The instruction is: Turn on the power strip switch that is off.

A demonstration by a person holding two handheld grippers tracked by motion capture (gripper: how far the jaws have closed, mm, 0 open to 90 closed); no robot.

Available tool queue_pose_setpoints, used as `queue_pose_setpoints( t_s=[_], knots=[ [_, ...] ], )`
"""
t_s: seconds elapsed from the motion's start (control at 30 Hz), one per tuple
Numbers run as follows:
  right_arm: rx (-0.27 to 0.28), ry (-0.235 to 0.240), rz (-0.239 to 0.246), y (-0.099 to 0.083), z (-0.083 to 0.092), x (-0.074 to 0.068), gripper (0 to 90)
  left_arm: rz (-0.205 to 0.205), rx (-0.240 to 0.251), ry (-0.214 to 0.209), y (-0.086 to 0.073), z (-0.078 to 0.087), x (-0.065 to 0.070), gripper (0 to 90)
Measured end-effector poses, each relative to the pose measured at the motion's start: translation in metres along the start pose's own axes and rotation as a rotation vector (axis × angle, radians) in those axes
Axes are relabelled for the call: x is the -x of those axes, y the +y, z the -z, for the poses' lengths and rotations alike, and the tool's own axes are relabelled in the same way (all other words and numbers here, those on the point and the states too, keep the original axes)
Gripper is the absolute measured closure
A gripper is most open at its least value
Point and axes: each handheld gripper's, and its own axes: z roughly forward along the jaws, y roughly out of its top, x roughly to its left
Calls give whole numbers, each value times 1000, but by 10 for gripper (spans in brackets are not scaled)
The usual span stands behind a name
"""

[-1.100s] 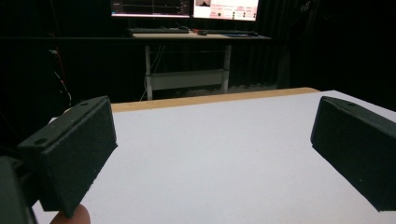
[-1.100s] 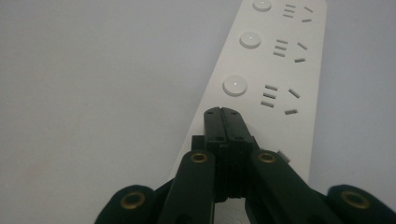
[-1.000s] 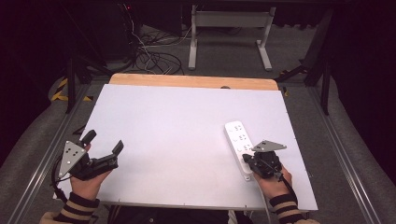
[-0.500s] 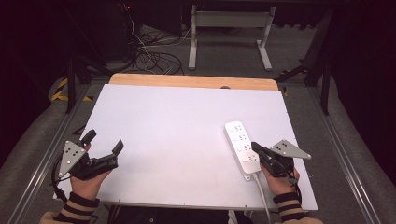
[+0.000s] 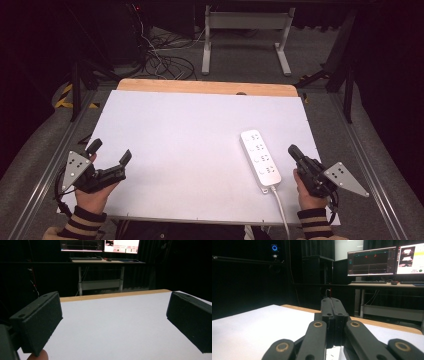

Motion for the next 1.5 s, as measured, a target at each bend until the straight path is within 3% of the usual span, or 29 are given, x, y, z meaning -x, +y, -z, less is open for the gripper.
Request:
queue_pose_setpoints(
  t_s=[0.17,0.4,0.47,0.5,0.6,0.63,0.67,0.7,0.87,1.03,1.5],
  knots=[
    [-14,12,29,-1,-4,-5,900,2,0,1,0,0,0,8],
    [-16,6,25,-1,-3,-5,882,0,-2,-2,0,0,0,8],
    [-19,-12,36,-1,-5,-5,690,1,-3,-2,0,0,0,8],
    [-19,-12,36,-1,-5,-5,690,2,-3,-3,0,0,0,8],
    [-24,-52,30,-3,-9,-5,438,2,-3,-3,0,0,0,8],
    [-25,-71,9,-4,-10,-4,257,2,-3,-3,0,0,0,8],
    [-25,-71,9,-4,-10,-4,257,1,-2,-3,0,0,0,8],
    [-25,-105,8,-4,-11,-5,218,2,-2,-3,0,0,0,8],
    [-35,-95,45,-5,-13,-8,173,3,-1,-3,0,0,0,8],
    [-30,-113,50,-6,-14,-7,102,2,-1,-3,0,0,0,8],
    [-38,-125,60,-7,-15,-6,82,-1,-2,-4,0,0,0,8]
  ],
)
